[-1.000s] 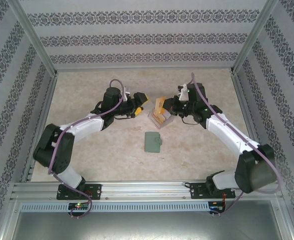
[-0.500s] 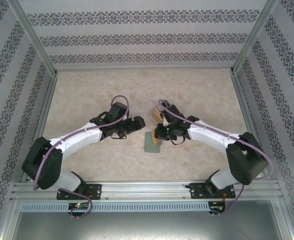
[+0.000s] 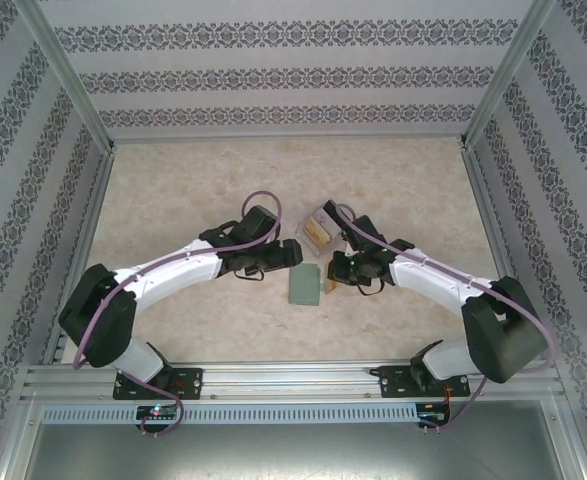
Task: Put the credit cards into the card holder
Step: Open the card holder at the center of the table.
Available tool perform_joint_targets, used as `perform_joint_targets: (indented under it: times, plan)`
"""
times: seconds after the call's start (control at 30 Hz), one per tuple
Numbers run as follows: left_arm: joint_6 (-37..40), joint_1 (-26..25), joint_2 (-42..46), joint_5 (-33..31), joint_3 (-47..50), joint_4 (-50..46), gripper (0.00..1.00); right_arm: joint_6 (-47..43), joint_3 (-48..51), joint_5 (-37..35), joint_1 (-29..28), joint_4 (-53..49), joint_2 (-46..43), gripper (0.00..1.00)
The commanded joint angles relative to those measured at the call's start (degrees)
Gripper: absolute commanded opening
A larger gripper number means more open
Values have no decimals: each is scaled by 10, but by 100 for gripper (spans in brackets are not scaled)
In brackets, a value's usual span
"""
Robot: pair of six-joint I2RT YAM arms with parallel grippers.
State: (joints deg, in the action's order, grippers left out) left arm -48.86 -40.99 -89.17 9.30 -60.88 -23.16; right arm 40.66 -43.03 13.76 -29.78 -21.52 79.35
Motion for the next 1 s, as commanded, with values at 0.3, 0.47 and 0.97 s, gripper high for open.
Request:
perform_joint_targets:
  times: [0.3, 0.47, 0.97]
  plan:
    - [84, -81, -163, -86, -181, -190, 99, -10, 59, -1, 38, 9, -22, 11]
    - [94, -101, -237, -97, -255, -246, 99, -3, 78, -10, 44, 26, -24, 11]
    - [89, -120, -332, -150, -343, -339, 99, -1, 102, -20, 51, 45, -14, 11]
